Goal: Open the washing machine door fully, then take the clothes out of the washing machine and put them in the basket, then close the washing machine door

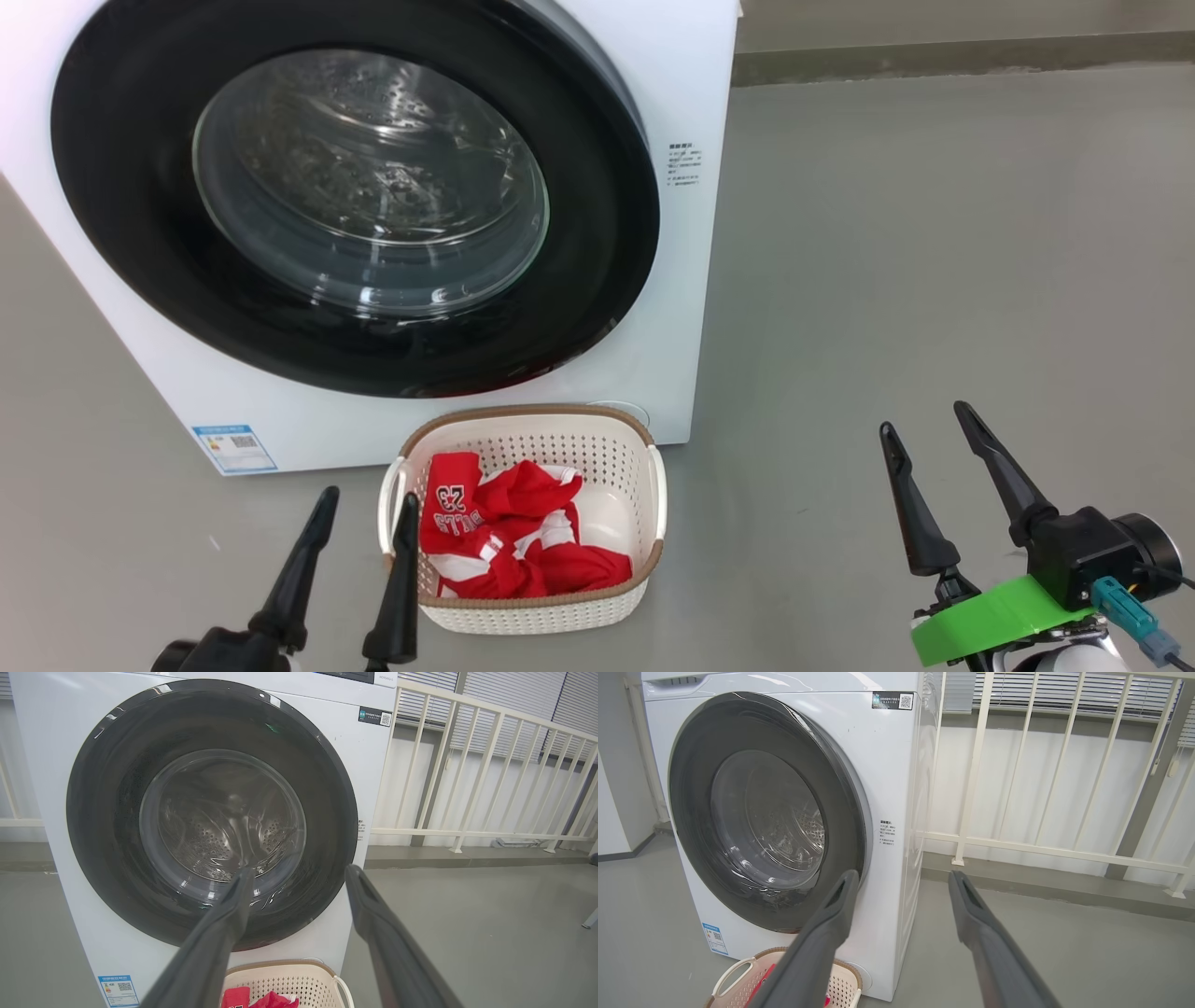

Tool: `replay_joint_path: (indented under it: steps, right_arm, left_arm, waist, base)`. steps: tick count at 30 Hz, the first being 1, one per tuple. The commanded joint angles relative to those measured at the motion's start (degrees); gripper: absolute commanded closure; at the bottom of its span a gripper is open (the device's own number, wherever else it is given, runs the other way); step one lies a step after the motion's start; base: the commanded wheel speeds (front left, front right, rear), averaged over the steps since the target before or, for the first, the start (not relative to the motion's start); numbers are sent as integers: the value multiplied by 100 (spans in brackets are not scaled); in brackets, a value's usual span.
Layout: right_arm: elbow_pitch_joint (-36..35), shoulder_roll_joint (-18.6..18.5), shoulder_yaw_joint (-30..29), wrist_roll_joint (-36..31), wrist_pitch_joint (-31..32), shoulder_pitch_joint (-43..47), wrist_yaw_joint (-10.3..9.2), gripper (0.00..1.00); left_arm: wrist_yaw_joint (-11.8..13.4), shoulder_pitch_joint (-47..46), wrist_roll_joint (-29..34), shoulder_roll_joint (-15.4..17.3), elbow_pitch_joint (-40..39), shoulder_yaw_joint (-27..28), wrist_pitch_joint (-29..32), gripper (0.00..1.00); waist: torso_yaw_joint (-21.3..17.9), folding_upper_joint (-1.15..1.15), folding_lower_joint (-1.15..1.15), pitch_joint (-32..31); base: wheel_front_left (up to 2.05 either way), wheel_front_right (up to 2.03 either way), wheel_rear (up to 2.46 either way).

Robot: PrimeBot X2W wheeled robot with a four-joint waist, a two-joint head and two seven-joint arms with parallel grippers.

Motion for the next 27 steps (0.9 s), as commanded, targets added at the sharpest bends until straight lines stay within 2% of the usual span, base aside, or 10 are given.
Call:
replay_joint_path:
  steps: [1,6,15,18,19,27]
  right_arm:
    - [-188,-15,107,6,-32,-73,-21,0]
    - [-225,-15,73,-12,-32,16,-21,0]
    - [-266,-15,95,19,-32,62,-21,0]
    - [-278,-15,99,41,-32,69,-21,0]
    - [-113,12,-32,12,3,128,0,100]
    - [256,70,-3,236,47,280,1,100]
  left_arm:
    - [8,-76,17,52,-179,212,-45,0]
    - [95,-49,15,52,-244,277,-45,0]
    - [-6,-16,19,52,-476,307,-45,0]
    - [54,-12,-32,52,-610,369,-45,0]
    - [53,101,-19,6,-460,173,0,100]
    - [49,221,-228,-17,-91,126,76,100]
  waist:
    - [-18,0,0,-20]
    - [-11,0,0,-58]
    - [0,0,0,-53]
    - [12,0,0,-36]
    - [11,0,0,-36]
    - [16,0,2,-29]
  base:
    - [0,0,0]
    - [0,0,0]
    - [0,0,0]
    - [0,0,0]
    - [0,0,0]
    - [0,0,0]
